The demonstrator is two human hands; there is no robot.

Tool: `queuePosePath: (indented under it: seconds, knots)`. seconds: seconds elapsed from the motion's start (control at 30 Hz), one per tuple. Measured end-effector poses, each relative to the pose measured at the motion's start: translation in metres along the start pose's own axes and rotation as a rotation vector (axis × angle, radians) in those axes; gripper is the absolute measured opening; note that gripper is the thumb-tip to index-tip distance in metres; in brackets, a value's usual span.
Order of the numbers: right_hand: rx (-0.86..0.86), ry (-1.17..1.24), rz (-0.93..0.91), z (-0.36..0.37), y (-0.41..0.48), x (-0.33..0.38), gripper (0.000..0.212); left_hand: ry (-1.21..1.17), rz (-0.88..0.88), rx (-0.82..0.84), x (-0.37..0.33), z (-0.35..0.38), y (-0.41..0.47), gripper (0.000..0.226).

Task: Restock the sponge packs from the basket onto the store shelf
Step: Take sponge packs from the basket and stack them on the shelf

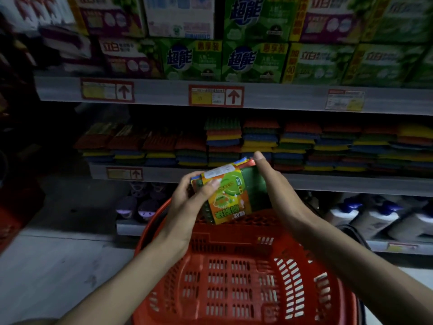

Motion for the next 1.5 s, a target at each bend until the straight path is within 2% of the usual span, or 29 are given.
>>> queuePosePath:
  seconds: [0.17,0.27,0.33,0.43,0.57,0.67,0.77,0.83,0.9,0.97,1.03,1.3,1.43,1.5]
  knots:
    - [-0.058,0.058,-0.094,0.019,-0.017,-0.006,0.049,-0.025,-0.027,0.030,0.008,0.010,-0.018,0.063]
    - [-0.115,0.029,-0.167,0.026,-0.029,-0.010,0.067,-0.023,-0.043,0.017,0.008,0.009,-0.028,0.063]
    - [-0.150,0.004,-0.189,0.029,-0.038,-0.012,0.071,-0.029,-0.053,0.026,0.009,0.009,-0.036,0.063]
    - [-0.149,-0.028,-0.139,0.037,-0.045,-0.025,0.074,-0.015,-0.095,0.006,0.018,0.003,-0.048,0.067]
    - [0.041,0.027,0.059,0.048,-0.054,-0.049,0.078,0.160,-0.196,-0.007,0.034,-0.017,-0.055,0.078]
    - [-0.013,-0.027,0.136,0.032,-0.055,-0.077,0.076,0.259,-0.215,-0.075,0.045,-0.037,-0.052,0.074]
    - [-0.102,-0.495,0.222,-0.001,-0.058,-0.119,0.081,0.404,-0.209,-0.151,0.059,-0.064,-0.048,0.067]
    - [-0.075,-0.946,0.297,-0.022,-0.065,-0.151,0.084,0.552,-0.203,-0.157,0.068,-0.082,-0.047,0.064]
    - [-0.013,-1.357,0.274,-0.035,-0.074,-0.174,0.083,0.699,-0.179,-0.139,0.073,-0.096,-0.045,0.059]
    - [0.061,-1.567,0.198,-0.039,-0.080,-0.190,0.080,0.805,-0.146,-0.123,0.071,-0.106,-0.045,0.057]
    - [0.100,-1.652,0.148,-0.036,-0.085,-0.198,0.078,0.873,-0.114,-0.114,0.067,-0.115,-0.044,0.058]
    - [0.086,-1.558,0.056,-0.001,-0.086,-0.173,0.065,0.829,-0.108,-0.198,0.036,-0.126,-0.051,0.061]
    - [0.017,-1.406,-0.072,0.026,-0.079,-0.136,0.062,0.772,-0.081,-0.147,0.016,-0.112,-0.061,0.056]
    - [-0.014,-1.252,-0.115,0.040,-0.074,-0.115,0.063,0.726,-0.086,-0.131,0.007,-0.105,-0.064,0.057]
Point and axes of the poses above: each hand's wrist, its own y-axis towards the middle knuckle, its own z-axis out of the palm, x = y × z, the point moved 6 cm from there along y, towards the middle knuckle, and after that the axes turned 7 degrees about -y, right-handed, at the moved point
